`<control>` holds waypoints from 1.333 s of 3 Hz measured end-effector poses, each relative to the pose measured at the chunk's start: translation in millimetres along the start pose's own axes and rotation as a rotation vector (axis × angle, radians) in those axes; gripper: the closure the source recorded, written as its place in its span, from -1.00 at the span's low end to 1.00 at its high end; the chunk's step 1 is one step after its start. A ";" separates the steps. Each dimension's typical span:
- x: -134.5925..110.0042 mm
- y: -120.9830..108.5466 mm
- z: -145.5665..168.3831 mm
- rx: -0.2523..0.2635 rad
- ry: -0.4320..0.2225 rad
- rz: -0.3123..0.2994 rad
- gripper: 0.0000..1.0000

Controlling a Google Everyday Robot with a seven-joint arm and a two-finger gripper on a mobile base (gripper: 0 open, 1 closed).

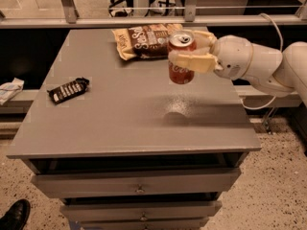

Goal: Place coke can upright

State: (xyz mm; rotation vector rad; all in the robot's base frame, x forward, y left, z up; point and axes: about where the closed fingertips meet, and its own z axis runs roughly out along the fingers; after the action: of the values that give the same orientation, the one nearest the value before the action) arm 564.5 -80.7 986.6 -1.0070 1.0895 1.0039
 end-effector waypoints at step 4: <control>61.9 35.2 0.7 -0.109 0.032 0.132 0.94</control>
Offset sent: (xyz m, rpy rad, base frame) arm -0.0240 0.0025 -0.0507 -0.0481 0.0668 0.0892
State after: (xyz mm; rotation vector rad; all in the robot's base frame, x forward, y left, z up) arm 541.0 -63.8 921.6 -1.0519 1.1490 1.1672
